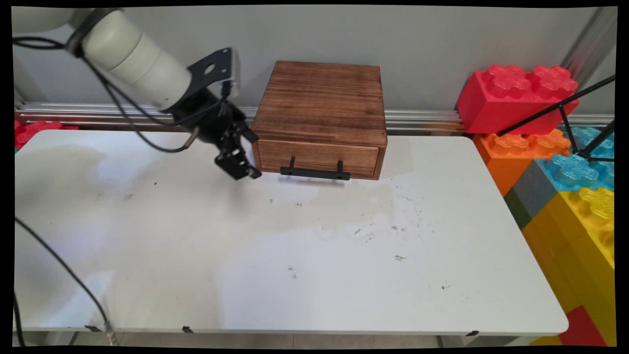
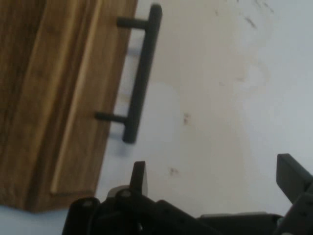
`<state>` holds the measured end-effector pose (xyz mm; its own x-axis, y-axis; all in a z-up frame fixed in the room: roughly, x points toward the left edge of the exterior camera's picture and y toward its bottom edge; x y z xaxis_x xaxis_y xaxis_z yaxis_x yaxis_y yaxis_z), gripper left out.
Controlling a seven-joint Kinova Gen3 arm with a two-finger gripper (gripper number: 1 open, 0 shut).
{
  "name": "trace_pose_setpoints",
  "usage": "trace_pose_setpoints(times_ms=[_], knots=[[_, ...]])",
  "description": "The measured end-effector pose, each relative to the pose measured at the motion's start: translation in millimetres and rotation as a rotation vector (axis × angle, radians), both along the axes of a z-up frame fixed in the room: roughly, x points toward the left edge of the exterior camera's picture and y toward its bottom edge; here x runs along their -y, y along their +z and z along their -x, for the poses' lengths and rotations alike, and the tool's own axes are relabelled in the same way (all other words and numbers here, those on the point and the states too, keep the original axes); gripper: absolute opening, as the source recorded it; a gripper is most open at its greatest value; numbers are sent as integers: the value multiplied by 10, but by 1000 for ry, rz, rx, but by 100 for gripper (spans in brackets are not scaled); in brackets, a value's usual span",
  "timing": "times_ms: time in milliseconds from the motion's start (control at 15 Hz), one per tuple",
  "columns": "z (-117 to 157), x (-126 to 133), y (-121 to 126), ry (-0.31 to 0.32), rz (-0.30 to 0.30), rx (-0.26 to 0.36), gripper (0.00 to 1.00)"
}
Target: Open the drawer
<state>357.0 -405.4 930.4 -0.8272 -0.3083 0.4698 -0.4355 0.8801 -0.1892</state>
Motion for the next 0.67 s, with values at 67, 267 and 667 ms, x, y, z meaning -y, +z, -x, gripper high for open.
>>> trace_pose_setpoints(times_ms=[67,267,667], knots=[[40,43,18,-5,3,5,100],[191,210,64,-26,13,23,100],[489,564,-16,-66,19,59,100]])
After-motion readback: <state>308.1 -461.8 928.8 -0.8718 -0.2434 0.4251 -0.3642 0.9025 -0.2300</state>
